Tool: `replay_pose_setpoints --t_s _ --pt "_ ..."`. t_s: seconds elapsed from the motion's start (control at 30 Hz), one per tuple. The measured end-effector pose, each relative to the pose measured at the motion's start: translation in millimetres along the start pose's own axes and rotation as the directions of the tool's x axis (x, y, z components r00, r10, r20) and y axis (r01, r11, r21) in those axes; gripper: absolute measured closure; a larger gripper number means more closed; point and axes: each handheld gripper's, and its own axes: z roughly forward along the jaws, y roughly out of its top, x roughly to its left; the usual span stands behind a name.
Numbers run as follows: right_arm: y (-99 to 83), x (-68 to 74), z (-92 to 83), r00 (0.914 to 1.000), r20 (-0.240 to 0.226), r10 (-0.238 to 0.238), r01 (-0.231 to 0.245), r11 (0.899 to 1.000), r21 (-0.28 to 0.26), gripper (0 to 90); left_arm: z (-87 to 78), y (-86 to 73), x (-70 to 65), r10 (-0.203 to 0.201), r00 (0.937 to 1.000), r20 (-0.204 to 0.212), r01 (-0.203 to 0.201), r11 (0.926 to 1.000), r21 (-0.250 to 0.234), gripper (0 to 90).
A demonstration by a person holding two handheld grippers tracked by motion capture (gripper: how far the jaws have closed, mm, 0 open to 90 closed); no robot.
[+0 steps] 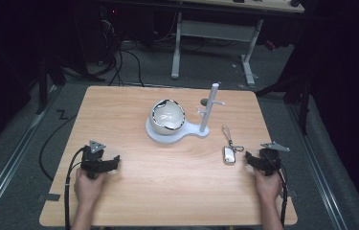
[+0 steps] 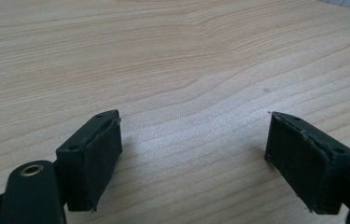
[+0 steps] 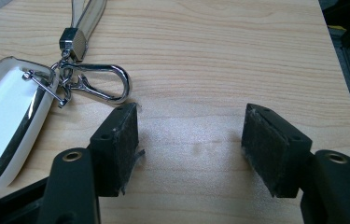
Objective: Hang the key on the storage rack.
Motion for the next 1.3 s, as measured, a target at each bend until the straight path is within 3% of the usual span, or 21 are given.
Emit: replay_pose_setpoints --t_s 1.07,1.23,1.3 --pt "-0.4 1.9 -0.6 0.9998 -0.015 -0.011 0.011 1.0 -0.005 42.1 -0.1 0.1 0.1 -0.001 1.0 0.001 0.001 1.0 0.0 18.9" --pt "-0.3 1.4 -1.4 0.9995 -0.016 -0.028 0.028 1.0 -0.01 46.5 0.0 0.1 0.1 -0.001 1.0 0.001 0.001 1.0 0.0 18.9" --pt "-0.1 3.9 -3.4 0.9996 -0.025 -0.012 0.011 1.0 -0.013 49.8 0.0 0.1 0.1 0.0 1.0 0.0 0.0 1.0 0.001 18.9"
